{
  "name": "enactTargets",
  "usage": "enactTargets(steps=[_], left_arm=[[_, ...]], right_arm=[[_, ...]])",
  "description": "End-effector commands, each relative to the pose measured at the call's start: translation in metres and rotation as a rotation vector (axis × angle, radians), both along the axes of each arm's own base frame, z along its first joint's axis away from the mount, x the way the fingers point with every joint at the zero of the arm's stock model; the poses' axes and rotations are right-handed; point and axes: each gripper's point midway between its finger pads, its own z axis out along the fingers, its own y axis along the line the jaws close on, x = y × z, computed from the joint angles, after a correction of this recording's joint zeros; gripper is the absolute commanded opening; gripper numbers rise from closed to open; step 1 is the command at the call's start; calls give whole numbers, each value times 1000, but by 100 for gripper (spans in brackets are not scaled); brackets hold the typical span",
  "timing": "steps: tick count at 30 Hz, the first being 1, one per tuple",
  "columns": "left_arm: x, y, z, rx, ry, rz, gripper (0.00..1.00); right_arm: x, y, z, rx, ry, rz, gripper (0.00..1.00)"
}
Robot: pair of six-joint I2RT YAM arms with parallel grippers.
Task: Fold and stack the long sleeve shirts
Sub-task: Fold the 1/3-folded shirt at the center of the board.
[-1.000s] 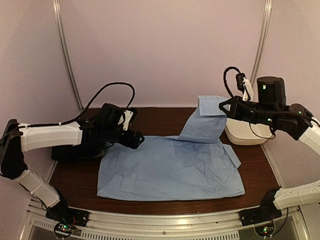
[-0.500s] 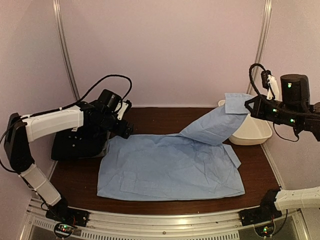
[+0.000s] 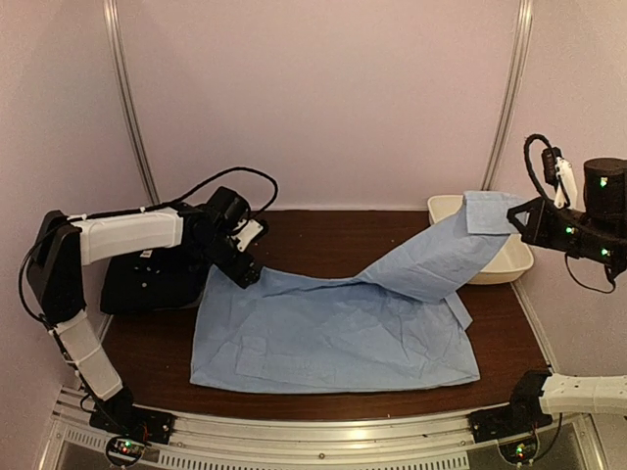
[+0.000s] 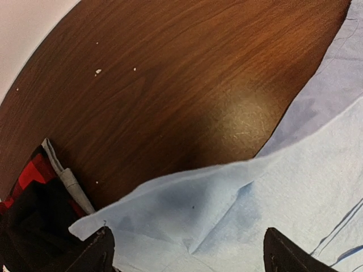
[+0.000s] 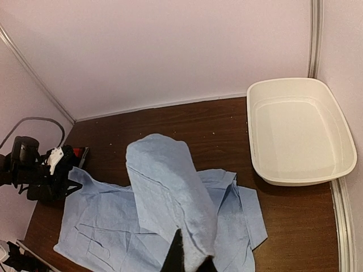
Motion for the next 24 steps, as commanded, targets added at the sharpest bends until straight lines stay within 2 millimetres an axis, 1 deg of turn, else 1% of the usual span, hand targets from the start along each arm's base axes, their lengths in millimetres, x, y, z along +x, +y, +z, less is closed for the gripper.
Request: enactTargets(steps=[1, 6, 9, 11, 13, 15, 17, 18, 20, 22, 24], left_arm=[[16, -10, 19, -3, -62, -67, 93], [26, 2, 22, 76, -110, -40, 93], [22, 0, 19, 65, -96, -57, 92], [19, -4, 23, 32, -92, -62, 92], [20, -8, 33, -4, -102, -57, 92], [20, -16, 50, -63, -122, -64, 92], [18, -27, 67, -143, -136, -87, 92], [15, -37, 77, -207, -141, -114, 92], [15, -47, 92, -283, -164, -121, 92], [24, -49, 96, -313, -183, -80, 92], [37, -48, 90, -311, -181, -11, 92]], right_arm=[[-3, -3, -10, -24, 27, -2, 0], [-5, -6, -12, -31, 32, -8, 0], [-6, -10, -9, -44, 32, -19, 0], [-7, -12, -7, -50, 34, -25, 0], [-8, -14, -7, -55, 36, -30, 0], [-9, -15, -9, -59, 41, -30, 0], [-9, -15, -13, -67, 52, -29, 0], [-9, -15, -15, -71, 59, -29, 0], [-10, -14, -19, -77, 68, -26, 0], [-11, -16, -20, -82, 74, -29, 0], [-13, -18, -20, -87, 78, -33, 0]])
